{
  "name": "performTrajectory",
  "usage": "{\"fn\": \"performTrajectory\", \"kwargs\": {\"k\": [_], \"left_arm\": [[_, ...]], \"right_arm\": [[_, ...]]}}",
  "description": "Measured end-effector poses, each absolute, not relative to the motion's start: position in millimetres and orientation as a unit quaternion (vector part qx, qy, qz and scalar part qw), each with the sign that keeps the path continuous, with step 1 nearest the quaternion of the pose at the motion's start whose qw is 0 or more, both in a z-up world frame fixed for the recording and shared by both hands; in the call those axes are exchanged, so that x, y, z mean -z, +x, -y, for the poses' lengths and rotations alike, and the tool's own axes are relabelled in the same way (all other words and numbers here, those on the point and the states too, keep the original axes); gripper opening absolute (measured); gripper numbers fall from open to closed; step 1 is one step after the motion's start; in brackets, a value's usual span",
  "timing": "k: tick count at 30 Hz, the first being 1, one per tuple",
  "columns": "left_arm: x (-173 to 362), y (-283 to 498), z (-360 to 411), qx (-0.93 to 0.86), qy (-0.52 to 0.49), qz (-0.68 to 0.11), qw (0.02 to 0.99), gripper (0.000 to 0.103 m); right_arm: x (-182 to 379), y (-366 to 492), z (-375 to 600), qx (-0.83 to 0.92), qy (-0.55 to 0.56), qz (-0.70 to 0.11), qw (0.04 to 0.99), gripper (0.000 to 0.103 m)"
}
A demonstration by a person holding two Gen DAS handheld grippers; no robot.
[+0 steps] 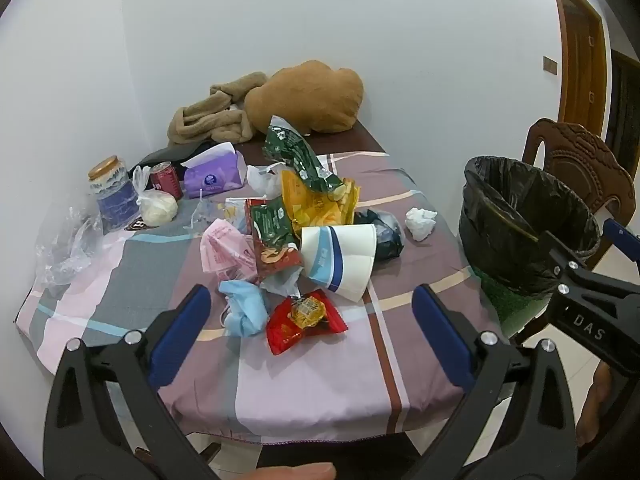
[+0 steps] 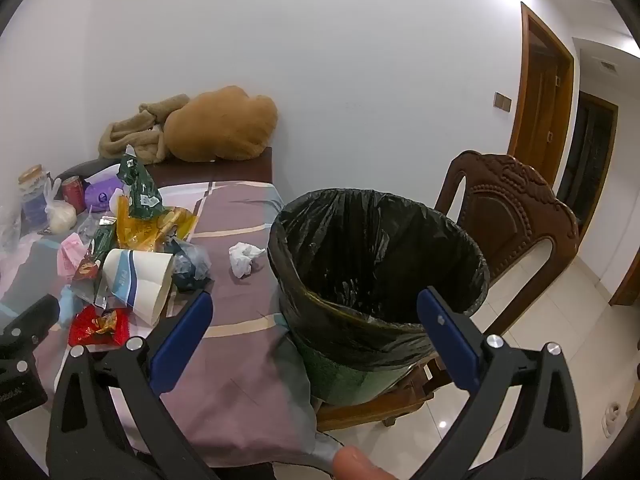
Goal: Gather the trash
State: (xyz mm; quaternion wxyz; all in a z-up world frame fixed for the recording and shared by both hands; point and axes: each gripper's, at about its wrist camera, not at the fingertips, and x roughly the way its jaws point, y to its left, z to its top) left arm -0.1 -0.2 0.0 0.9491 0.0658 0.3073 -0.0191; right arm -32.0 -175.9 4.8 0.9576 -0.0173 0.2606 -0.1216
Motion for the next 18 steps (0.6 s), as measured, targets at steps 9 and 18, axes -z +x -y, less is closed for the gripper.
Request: {"fn": "performTrajectory", "kwargs": {"k": [9,18], "left_arm": [[0.9,0.2,-0.7,0.018,0.064,-0.308,0.949,0.100],[-0.3,-0.5,1.1,0.020,0.065,-0.311,0.948,0.100]], "right_arm": [[-7.2,-31.3,173.6,0.119,-0.018,-0.260,0.958,0.100],[-1.0,-29.9,173.6,0.118,-0.018,-0.262,0.957,0.100]]}}
